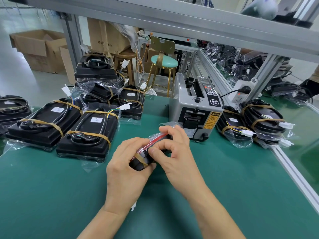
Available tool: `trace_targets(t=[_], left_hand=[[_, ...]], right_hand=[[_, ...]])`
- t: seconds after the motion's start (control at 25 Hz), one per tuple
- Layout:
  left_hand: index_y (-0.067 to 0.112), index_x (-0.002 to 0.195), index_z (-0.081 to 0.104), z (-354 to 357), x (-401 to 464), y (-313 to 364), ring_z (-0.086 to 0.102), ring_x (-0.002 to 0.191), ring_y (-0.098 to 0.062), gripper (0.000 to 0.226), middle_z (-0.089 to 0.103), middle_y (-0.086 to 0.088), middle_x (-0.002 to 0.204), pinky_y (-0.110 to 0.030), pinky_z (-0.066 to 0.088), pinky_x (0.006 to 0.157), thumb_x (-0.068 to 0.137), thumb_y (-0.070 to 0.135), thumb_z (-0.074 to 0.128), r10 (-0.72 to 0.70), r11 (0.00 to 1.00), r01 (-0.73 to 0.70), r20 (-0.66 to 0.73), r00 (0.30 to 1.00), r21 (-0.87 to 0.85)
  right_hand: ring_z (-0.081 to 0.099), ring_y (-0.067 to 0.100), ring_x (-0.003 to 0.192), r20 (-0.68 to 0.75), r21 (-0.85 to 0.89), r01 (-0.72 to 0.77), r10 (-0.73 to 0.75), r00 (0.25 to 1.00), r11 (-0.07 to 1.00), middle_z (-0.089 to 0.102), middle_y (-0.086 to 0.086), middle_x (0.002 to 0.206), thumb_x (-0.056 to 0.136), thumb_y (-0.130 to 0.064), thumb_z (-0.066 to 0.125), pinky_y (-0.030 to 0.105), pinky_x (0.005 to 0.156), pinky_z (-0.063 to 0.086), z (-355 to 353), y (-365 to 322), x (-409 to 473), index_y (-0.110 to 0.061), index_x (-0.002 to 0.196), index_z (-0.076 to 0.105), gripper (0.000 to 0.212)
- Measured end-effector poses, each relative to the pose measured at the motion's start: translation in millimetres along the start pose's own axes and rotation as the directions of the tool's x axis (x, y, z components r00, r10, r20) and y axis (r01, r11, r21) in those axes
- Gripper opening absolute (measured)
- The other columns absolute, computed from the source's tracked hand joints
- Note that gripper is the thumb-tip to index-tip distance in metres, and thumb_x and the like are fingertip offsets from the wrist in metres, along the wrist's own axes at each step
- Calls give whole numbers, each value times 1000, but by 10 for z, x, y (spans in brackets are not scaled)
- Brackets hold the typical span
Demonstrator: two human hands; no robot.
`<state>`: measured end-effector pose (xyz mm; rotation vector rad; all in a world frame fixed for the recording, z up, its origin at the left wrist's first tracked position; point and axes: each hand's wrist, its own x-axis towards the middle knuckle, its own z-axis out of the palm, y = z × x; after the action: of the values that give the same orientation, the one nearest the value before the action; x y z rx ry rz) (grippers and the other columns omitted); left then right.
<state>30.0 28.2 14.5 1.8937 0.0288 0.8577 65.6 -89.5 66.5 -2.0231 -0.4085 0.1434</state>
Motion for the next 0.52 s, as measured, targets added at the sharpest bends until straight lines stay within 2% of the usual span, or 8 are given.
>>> trace_targets(t=[0.16, 0.36, 0.4, 0.48, 0.52], left_hand=[[14, 104, 68, -10, 1, 6, 61, 98, -16, 55, 63, 6, 104, -38, 51, 84, 56, -9, 83, -4, 1000, 4, 1, 1000, 6], [11, 101, 69, -6, 3, 21, 62, 97, -21, 50, 64, 2, 101, -41, 51, 83, 58, -9, 82, 8, 1000, -8, 8, 1000, 10], [10, 101, 69, -9, 4, 20, 62, 97, -21, 49, 64, 1, 101, -42, 51, 83, 58, -9, 82, 9, 1000, -9, 7, 1000, 11], [11, 102, 69, -16, 6, 33, 62, 98, -20, 52, 64, 1, 102, -42, 51, 83, 57, -10, 83, -1, 1000, 1, 6, 1000, 10], [12, 103, 69, -21, 9, 39, 61, 99, -19, 55, 64, 2, 103, -42, 51, 85, 55, -10, 83, -12, 1000, 12, 9, 1000, 12]], right_hand=[[8, -5, 138, -9, -128, 13, -15, 1000, 992, 39, -24, 131, 90, -22, 64, 51, 115, 2, 7, -10, 5, -8, 70, 64, 24], [9, -6, 136, -51, -213, 13, -25, 998, 977, 37, -26, 125, 88, -25, 65, 49, 115, -1, 61, -13, -6, -11, 69, 64, 25], [12, -5, 136, -68, -199, 16, -30, 997, 980, 38, -24, 125, 87, -24, 66, 47, 116, 2, 76, -8, -4, -12, 69, 65, 21], [31, 5, 132, -155, -72, 41, -52, 987, 997, 44, -17, 124, 83, -13, 67, 38, 114, 22, 105, 12, -7, -17, 81, 63, 6], [41, 10, 123, -208, 20, 52, -47, 977, 998, 47, -12, 122, 82, -6, 65, 33, 108, 32, 111, 19, -11, -20, 92, 59, 18]])
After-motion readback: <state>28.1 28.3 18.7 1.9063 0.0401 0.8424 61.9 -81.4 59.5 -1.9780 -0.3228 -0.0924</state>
